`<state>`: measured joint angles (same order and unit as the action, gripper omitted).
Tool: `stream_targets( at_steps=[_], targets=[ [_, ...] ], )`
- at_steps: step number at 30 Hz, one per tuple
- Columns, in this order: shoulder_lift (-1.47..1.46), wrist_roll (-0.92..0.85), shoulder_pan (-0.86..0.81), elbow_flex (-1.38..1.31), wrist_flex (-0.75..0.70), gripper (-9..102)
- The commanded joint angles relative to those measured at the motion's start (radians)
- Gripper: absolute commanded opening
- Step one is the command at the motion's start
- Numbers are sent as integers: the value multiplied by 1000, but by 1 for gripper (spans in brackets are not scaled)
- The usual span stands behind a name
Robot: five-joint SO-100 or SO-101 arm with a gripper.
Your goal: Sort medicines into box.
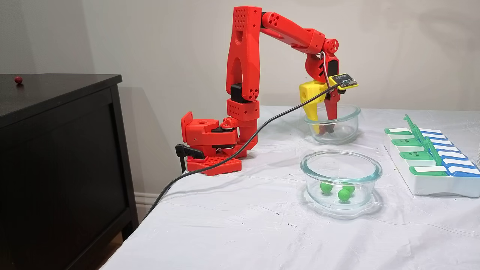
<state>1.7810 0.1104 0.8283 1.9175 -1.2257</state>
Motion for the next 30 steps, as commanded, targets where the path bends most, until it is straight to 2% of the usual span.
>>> stream_targets(
  at_steps=[1, 8, 18, 27, 30],
  targets=[
    [8, -12, 49, 20, 6, 10],
    [25, 11, 25, -3, 6, 0],
    [129, -44, -109, -67, 77, 0],
    [215, -97, -199, -121, 92, 0],
    [268, -166, -242, -166, 78, 0]
  ],
)
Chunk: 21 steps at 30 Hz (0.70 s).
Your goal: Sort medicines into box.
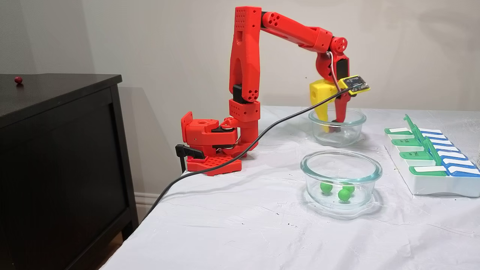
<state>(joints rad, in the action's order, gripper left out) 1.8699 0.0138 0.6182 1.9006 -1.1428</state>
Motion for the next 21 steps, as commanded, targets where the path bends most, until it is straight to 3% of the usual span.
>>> stream_targets(
  at_steps=[1, 12, 21],
  targets=[
    [198, -98, -57, -169, -3, 0],
    [255, -270, -337, -321, -5, 0],
    [247, -430, -541, -121, 219, 0]
  ],
)
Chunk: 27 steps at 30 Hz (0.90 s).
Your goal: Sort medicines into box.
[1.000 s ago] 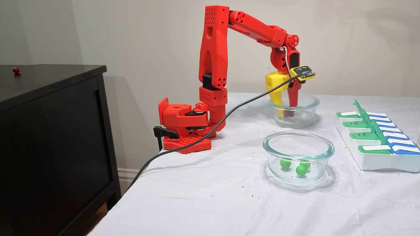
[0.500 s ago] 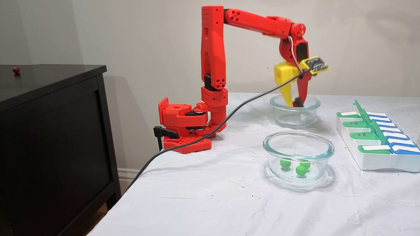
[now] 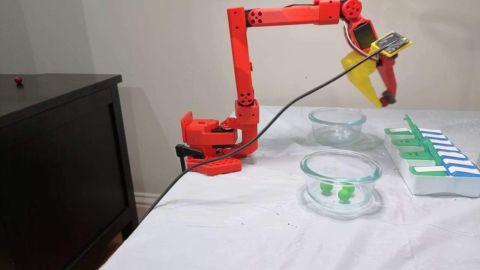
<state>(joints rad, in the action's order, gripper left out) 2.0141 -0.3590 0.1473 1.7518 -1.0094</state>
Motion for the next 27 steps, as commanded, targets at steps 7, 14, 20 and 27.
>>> stream_targets(
  at_steps=[7, 14, 20, 27],
  targets=[
    [-87, -118, -181, -64, 161, 0],
    [-209, -161, -224, -181, 179, 0],
    [-256, -178, -255, -256, 193, 0],
    [-285, -225, -256, -259, 212, 0]
  ],
)
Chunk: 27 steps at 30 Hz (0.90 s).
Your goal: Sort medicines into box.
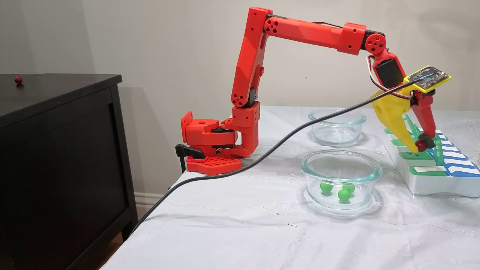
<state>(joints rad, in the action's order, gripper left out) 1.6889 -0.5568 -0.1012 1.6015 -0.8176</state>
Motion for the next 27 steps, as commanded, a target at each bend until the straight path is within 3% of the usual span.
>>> stream_targets(
  at_steps=[1, 14, 17, 27],
  targets=[
    [41, -37, -9, -110, 9, 0],
    [9, -92, -21, -104, 63, 0],
    [5, -104, -21, -109, 61, 7],
    [23, -107, -29, -103, 44, 16]
  ],
)
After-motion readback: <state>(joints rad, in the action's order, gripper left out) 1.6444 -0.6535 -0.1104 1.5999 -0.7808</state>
